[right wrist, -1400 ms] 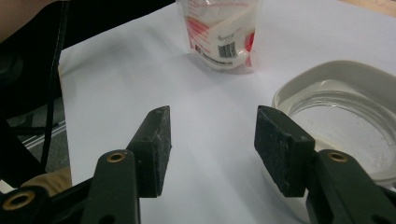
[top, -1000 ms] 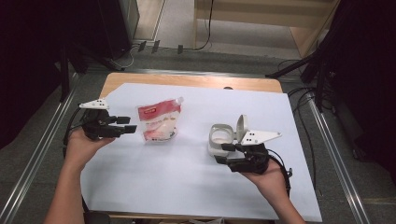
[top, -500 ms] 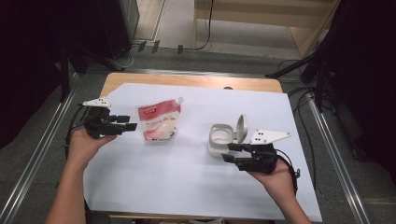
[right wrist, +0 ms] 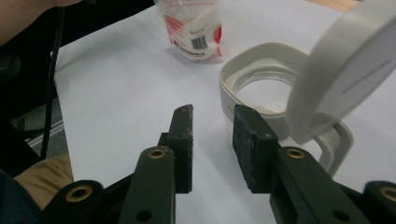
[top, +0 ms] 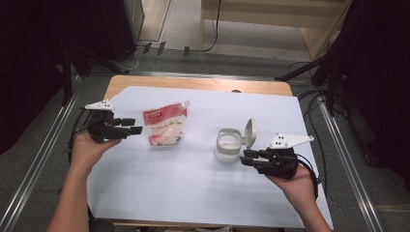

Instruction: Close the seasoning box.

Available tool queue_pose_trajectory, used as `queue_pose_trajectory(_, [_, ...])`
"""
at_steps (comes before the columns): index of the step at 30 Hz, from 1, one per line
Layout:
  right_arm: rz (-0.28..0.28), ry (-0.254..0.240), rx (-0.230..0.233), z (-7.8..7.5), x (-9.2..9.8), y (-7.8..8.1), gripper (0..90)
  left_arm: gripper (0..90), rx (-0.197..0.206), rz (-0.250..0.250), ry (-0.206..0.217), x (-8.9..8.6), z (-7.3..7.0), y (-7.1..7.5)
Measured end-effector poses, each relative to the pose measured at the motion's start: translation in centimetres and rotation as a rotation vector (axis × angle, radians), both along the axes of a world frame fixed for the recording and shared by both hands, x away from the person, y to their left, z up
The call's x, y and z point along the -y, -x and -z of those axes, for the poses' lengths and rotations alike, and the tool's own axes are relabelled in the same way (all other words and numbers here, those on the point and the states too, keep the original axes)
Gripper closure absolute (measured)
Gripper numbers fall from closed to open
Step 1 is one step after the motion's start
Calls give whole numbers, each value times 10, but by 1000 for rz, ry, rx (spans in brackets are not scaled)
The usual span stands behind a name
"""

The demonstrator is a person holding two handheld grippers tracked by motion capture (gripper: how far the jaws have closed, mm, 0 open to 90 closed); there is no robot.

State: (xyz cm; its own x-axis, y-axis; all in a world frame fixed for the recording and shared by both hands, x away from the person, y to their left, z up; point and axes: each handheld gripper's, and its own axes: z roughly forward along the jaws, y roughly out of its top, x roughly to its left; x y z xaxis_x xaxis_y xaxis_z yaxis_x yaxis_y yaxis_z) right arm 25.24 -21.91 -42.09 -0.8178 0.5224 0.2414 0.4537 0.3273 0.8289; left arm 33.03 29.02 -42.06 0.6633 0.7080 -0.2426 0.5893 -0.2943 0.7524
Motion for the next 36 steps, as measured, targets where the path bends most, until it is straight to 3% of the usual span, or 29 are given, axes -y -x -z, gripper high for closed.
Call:
queue_pose_trajectory(5, [11, 2, -35, -1, 11, -4, 775, 449, -6, 2, -8, -1, 1, 0])
queue_pose_trajectory(13, [39, 11, -37, 0, 28, -13, 900, 450, 0, -7, -11, 0, 0, 1])
queue_pose_trajectory(20, [102, 12, -59, 5, 40, -31, 900, 450, -14, 9, -27, 3, 3, -1])
queue_pose_trajectory(26, [115, 16, -54, 6, 38, -44, 900, 450, -11, 7, -24, 5, 3, -1])
queue_pose_trajectory(27, [123, 4, -57, 5, 37, -50, 900, 451, -10, 25, -7, 5, 3, -1])
queue_pose_trajectory(36, [136, -11, -71, 4, 32, -67, 900, 450, -19, 24, -18, 5, 3, 0])
